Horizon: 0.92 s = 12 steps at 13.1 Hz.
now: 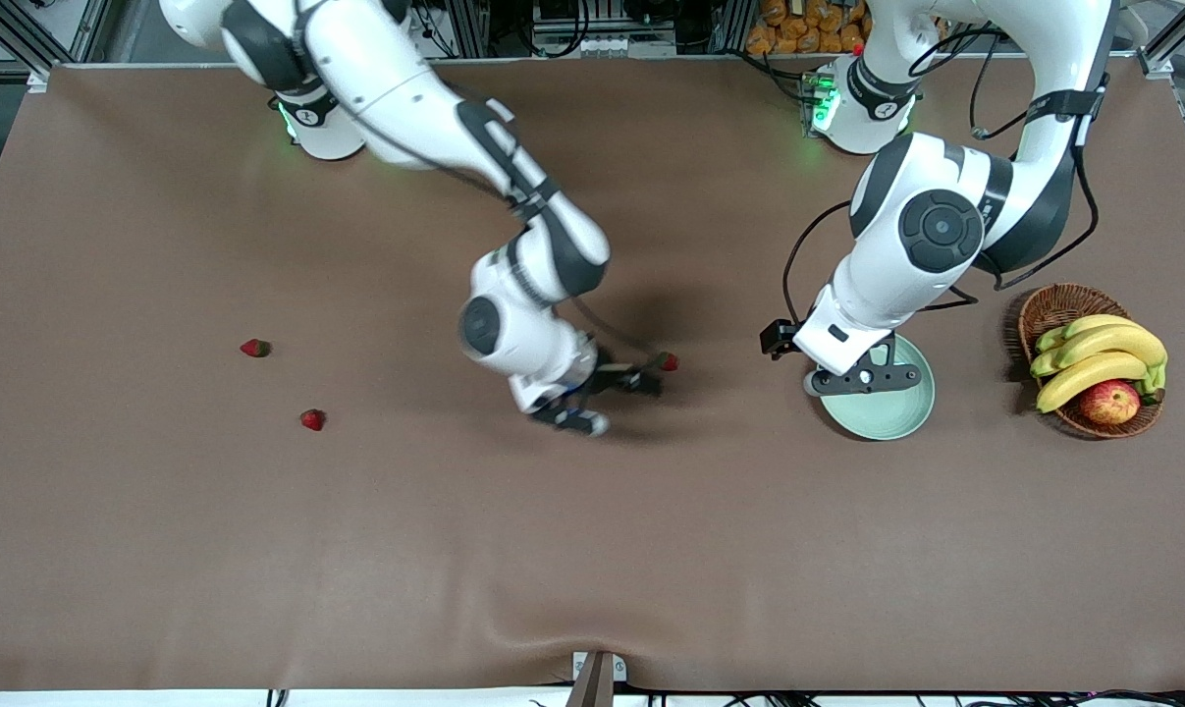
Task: Collect all strawberries into plate
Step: 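Pass the strawberry from the right gripper into the left gripper, then grasp the second strawberry with the right gripper while the left gripper holds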
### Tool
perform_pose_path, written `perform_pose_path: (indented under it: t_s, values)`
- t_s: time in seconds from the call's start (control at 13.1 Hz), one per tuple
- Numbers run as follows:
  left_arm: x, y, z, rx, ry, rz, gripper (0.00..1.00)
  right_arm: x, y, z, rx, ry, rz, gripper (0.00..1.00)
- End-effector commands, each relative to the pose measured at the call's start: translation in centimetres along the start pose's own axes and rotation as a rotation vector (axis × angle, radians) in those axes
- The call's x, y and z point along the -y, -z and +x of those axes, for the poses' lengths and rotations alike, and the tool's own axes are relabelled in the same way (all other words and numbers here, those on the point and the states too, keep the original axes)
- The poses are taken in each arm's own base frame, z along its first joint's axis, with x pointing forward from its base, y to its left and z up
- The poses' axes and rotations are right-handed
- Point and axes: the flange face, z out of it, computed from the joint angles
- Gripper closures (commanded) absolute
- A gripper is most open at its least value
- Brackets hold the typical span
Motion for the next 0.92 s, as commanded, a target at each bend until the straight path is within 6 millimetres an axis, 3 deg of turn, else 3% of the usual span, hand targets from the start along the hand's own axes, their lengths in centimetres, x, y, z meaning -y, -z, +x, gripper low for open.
perform_pose_path:
  t_s: [0.0,0.15,0.46,0.61,0.84]
  values:
    - [-2.2,-2.3,-0.2,-0.009,0.067,-0.004,0.00,-5.3,6.8,4.6,-0.001,-0.058,-0.049,0.00]
    - [-5.6,-4.7,-1.2,-0.013,0.159,-0.008,0.00,-8.9,10.3,7.8,0.035,-0.067,-0.131,0.00]
    - [-8.9,-9.7,-2.5,0.004,0.305,0.011,0.00,-17.9,16.7,13.8,0.023,-0.011,-0.430,0.00]
    - [-10.6,-12.2,-3.1,-0.008,0.392,0.004,0.00,-21.2,18.9,15.8,0.003,0.075,-0.552,0.00]
    - [-12.8,-15.6,-4.0,-0.031,0.537,-0.021,0.00,-25.1,20.9,17.7,0.053,0.205,-0.567,0.00]
